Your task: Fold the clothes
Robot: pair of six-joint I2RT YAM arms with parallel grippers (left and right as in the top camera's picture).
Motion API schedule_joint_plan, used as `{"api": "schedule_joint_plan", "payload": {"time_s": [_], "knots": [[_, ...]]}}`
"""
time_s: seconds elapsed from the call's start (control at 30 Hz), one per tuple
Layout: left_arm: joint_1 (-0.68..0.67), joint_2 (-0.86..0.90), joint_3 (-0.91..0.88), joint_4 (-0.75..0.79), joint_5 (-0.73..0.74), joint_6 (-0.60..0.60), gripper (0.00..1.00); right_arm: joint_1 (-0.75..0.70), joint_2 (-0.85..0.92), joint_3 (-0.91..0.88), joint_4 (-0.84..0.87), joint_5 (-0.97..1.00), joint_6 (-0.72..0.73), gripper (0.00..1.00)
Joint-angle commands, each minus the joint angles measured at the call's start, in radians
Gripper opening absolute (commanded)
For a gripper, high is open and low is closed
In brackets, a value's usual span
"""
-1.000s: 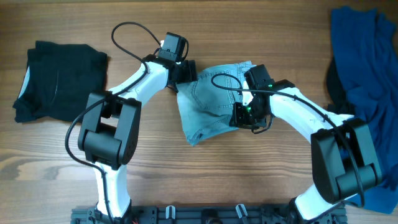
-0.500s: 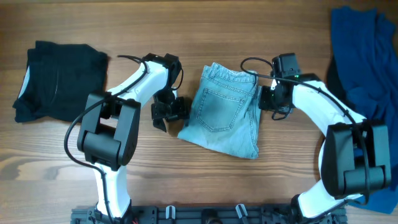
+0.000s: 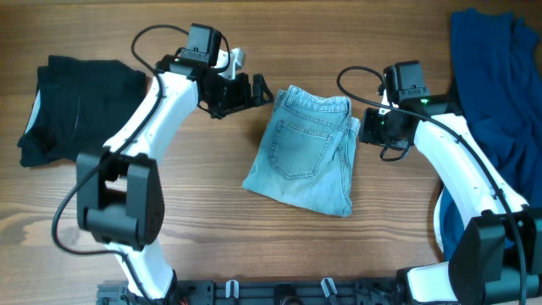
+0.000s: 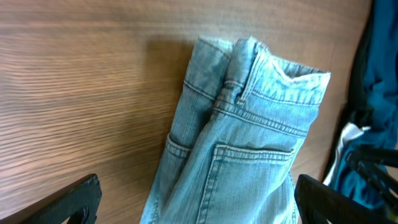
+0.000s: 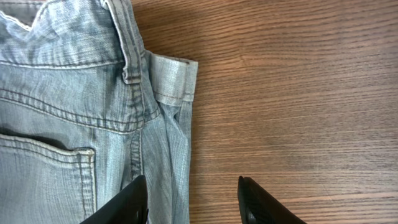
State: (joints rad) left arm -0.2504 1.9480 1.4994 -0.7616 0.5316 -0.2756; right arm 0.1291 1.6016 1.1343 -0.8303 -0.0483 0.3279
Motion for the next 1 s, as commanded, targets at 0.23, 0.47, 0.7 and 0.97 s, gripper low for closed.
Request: {"api": "schedule_joint_plan", "payload": {"time_s": [0.23, 0.47, 0.7, 0.97], "knots": [[-0.044, 0.259, 0.005, 0.08, 0.227, 0.037, 1.0, 0.002, -0.008, 0.01, -0.004, -0.024, -0.003, 0.48], [-0.201, 0.325, 0.005, 0.164, 0.264, 0.037, 0.77, 0.002, -0.008, 0.009, -0.017, -0.023, -0.007, 0.49], [-0.179, 0.307, 0.006, 0.184, 0.26, 0.038, 0.04, 0.002, -0.008, 0.009, -0.024, -0.022, -0.013, 0.49], [0.037, 0.039, 0.006, 0.03, -0.09, 0.09, 0.04, 0.001, -0.009, 0.009, -0.046, 0.059, -0.01, 0.51]]}}
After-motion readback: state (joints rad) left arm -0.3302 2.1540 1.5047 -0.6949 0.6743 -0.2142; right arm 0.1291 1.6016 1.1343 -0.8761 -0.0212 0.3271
